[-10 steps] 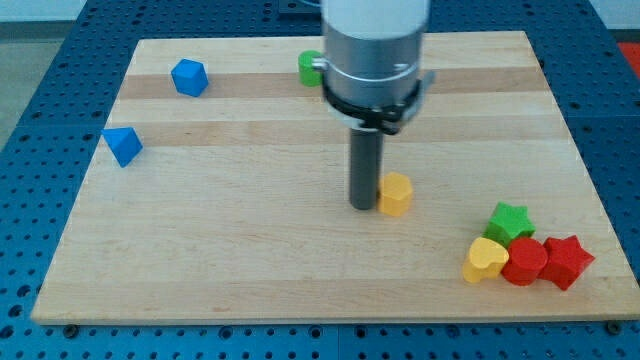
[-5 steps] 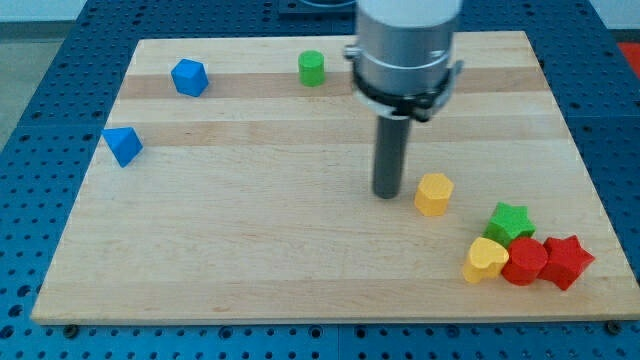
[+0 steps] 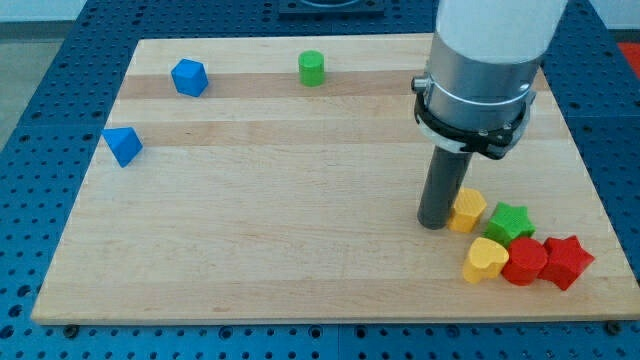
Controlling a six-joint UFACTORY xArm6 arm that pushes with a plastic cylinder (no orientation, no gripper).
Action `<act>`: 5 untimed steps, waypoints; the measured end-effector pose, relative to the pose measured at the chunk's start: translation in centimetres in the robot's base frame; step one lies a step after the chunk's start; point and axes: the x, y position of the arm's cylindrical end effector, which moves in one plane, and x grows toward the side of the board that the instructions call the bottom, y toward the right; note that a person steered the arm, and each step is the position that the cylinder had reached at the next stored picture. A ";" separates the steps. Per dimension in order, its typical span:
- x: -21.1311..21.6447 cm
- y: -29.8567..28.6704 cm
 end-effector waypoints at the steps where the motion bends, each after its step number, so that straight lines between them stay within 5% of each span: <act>1: -1.7 -1.3; 3: -5.6 0.5; 5: -3.7 0.9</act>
